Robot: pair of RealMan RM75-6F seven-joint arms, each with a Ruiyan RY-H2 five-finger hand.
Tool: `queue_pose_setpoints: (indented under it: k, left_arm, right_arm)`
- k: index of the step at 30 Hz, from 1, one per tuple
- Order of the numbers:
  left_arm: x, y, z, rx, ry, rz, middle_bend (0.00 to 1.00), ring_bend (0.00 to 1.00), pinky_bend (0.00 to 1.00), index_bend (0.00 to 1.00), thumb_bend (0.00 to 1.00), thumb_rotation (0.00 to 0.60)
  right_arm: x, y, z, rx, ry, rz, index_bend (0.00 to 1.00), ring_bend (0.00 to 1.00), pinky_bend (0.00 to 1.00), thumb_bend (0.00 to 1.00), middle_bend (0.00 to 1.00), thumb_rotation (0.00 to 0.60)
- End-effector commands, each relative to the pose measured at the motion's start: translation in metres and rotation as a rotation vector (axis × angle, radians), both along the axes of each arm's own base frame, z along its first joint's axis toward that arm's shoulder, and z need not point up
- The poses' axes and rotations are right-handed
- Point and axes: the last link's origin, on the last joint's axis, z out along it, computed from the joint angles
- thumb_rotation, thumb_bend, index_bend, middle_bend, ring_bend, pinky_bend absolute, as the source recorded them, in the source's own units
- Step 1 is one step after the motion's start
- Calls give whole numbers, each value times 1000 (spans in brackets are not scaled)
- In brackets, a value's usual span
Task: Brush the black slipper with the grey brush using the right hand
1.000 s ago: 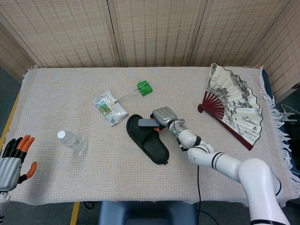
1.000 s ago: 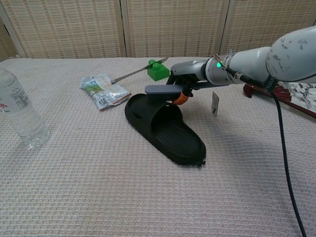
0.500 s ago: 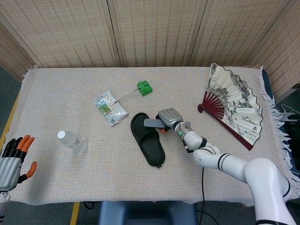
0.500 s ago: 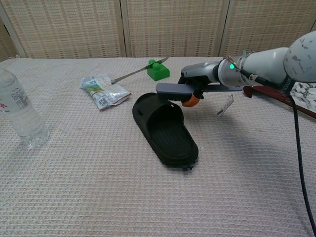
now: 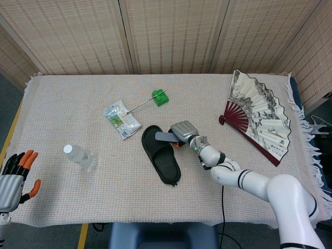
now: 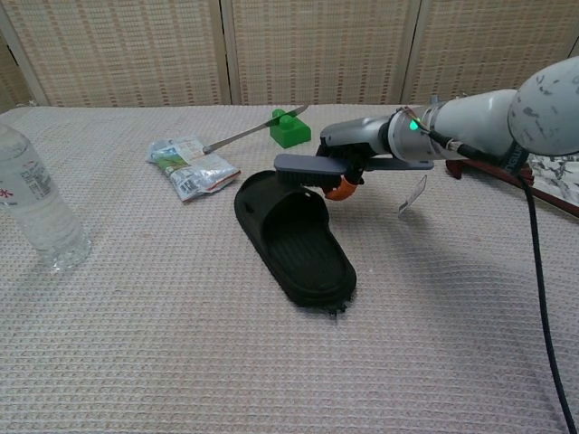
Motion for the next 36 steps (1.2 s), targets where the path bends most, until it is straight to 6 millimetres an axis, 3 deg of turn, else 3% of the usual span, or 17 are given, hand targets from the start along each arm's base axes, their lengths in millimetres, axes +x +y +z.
queue_pose_setpoints:
  k: [1, 6, 16, 20, 27, 31, 36]
  left_arm:
    - [1, -1, 0, 1, 1, -1, 0, 0, 5, 0, 442, 600]
    - [1, -1, 0, 3, 1, -2, 0, 0, 5, 0, 442, 600]
    - [0, -1, 2, 6, -3, -1, 0, 0, 5, 0, 442, 600]
    - [0, -2, 2, 6, 0, -2, 0, 0, 5, 0, 443, 600]
    - [1, -3, 0, 3, 4, -6, 0, 0, 5, 0, 443, 600]
    - [1, -2, -1, 2, 4, -6, 0, 0, 5, 0, 443, 600]
    - [1, -1, 0, 4, 3, -5, 0, 0, 5, 0, 443, 600]
  right_arm:
    - [-13, 5, 8, -8, 29, 1, 869, 688, 917, 412, 680, 600]
    - [-15, 6, 11, -20, 20, -6, 869, 688, 917, 412, 680, 600]
    - [12, 1, -6, -7, -14, 12, 869, 688, 917, 413, 680, 600]
    - [5, 3, -4, -11, 5, 14, 869, 688, 917, 414, 680, 600]
    - [-18, 9, 17, -28, 34, 0, 869, 688, 917, 414, 680, 600]
    - [-20, 11, 22, -33, 21, -14, 869, 688, 917, 415, 681, 600]
    - [-7, 9, 11, -22, 2, -8, 869, 688, 917, 414, 680, 600]
